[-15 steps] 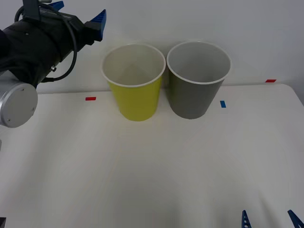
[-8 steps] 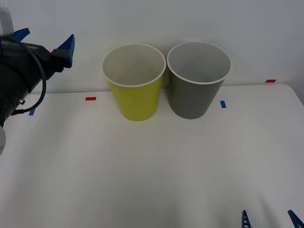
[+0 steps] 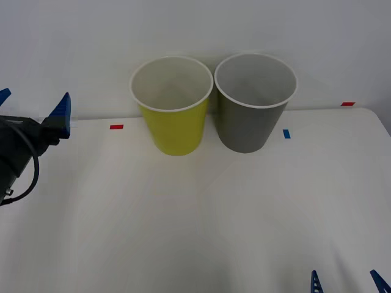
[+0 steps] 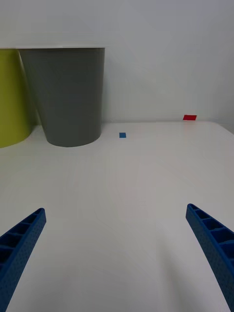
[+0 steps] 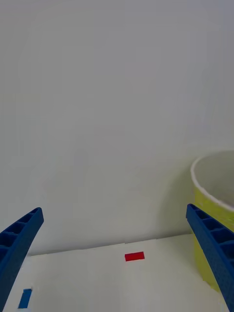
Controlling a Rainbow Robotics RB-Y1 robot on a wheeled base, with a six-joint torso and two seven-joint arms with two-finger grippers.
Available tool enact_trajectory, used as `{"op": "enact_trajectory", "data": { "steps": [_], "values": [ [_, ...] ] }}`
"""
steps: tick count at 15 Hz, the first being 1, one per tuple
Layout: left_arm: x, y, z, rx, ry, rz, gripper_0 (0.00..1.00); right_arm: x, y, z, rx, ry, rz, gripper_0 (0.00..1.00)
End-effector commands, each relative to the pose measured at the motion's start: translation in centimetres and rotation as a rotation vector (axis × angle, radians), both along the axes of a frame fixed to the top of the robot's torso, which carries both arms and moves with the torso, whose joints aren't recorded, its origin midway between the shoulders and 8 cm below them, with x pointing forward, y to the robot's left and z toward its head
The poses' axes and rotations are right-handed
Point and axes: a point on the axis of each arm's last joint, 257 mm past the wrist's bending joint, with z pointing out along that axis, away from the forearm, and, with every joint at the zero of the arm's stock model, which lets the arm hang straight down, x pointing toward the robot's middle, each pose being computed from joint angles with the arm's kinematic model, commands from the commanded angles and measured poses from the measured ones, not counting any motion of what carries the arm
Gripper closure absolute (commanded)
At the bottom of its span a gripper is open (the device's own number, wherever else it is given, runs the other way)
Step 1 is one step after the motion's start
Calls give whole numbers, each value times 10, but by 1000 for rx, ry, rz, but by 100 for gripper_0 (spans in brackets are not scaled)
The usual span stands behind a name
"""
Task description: Put cans in the gray bin and PET bottles in the light green bin.
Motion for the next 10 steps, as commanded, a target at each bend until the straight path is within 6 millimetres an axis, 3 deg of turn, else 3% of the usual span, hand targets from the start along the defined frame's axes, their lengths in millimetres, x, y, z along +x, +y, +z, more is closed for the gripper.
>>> {"op": "enact_trajectory", "data": {
  "steps": [1, 6, 10],
  "values": [
    [-15, 8, -26, -21, 35, 14, 0, 0, 0, 0, 0, 0, 0, 0],
    [-39, 20, -50, -36, -15, 27, 0, 0, 0, 0, 0, 0, 0, 0],
    [-54, 22, -86, -44, -63, 3, 0, 0, 0, 0, 0, 0, 0, 0]
  ]
}}
